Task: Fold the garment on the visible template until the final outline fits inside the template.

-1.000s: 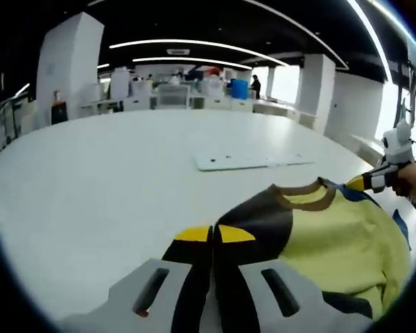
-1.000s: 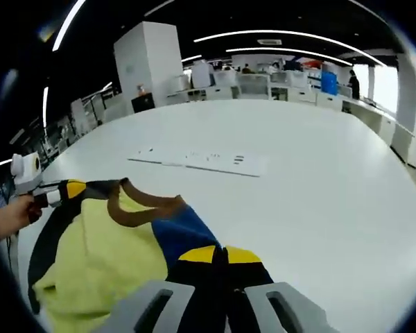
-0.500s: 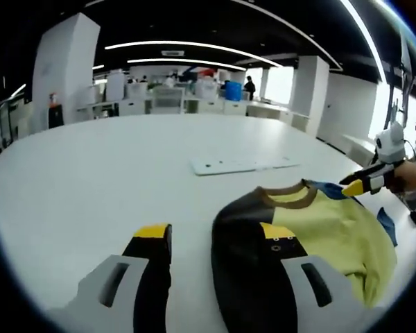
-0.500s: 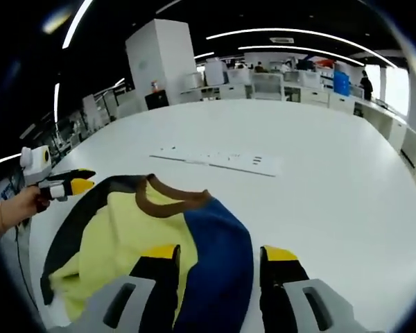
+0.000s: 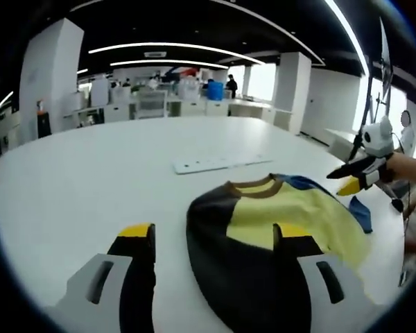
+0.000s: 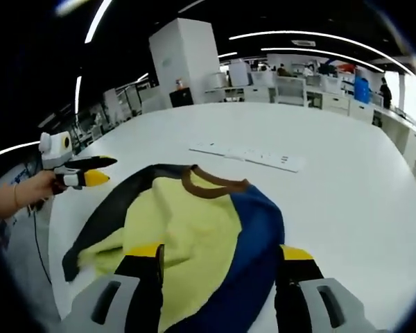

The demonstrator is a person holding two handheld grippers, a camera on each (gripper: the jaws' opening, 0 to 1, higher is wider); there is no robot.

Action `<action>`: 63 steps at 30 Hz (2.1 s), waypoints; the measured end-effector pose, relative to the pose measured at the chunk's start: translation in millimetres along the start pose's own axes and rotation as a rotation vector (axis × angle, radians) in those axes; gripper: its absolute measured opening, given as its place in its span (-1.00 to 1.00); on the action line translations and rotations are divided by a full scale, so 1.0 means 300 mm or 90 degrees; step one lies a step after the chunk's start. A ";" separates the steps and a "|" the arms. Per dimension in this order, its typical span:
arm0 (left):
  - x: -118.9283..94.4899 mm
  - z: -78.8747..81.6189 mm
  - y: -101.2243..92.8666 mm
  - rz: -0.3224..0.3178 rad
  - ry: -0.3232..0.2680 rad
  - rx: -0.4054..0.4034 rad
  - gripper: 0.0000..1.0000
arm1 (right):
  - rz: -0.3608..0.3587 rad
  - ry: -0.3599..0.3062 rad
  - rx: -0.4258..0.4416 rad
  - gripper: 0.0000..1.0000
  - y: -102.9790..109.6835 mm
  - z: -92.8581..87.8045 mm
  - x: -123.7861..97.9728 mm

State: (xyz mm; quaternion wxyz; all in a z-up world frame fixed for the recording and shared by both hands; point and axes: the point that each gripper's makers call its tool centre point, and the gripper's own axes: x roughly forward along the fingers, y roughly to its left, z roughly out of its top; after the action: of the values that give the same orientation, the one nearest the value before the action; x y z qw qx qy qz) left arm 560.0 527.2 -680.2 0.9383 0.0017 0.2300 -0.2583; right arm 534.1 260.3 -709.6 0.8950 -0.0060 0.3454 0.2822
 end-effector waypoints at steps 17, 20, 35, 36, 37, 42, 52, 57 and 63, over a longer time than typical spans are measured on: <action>-0.242 -0.102 -0.110 -0.035 0.027 0.008 0.36 | 0.026 0.021 -0.028 0.25 0.109 -0.144 -0.179; -0.276 -0.137 -0.118 -0.034 0.036 0.006 0.34 | 0.031 0.025 -0.033 0.24 0.130 -0.181 -0.209; -0.361 -0.319 -0.208 -0.019 0.088 0.074 0.11 | 0.009 0.051 -0.026 0.05 0.162 -0.359 -0.269; -0.365 -0.330 -0.211 -0.017 0.093 0.074 0.12 | 0.007 0.053 -0.030 0.02 0.161 -0.368 -0.271; -0.368 -0.339 -0.217 -0.015 0.092 0.073 0.12 | -0.001 0.054 -0.035 0.00 0.156 -0.382 -0.272; -0.383 -0.390 -0.220 -0.004 0.106 0.049 0.06 | -0.017 0.061 -0.020 -0.18 0.150 -0.423 -0.278; -0.410 -0.500 -0.210 0.016 0.173 0.097 -0.30 | -0.059 0.069 -0.030 -0.70 0.136 -0.478 -0.282; -0.411 -0.510 -0.215 0.015 0.178 0.090 -0.36 | -0.087 0.064 -0.023 -0.88 0.118 -0.484 -0.280; -0.412 -0.535 -0.223 0.015 0.195 0.083 -0.58 | -0.109 0.053 -0.005 -1.00 0.106 -0.492 -0.280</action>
State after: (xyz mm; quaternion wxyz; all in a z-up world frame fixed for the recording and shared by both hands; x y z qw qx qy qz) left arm 364.3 548.7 -762.6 0.8930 0.1048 0.3531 -0.2586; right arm 376.6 214.5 -764.0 0.9007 -0.0507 0.3794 0.2053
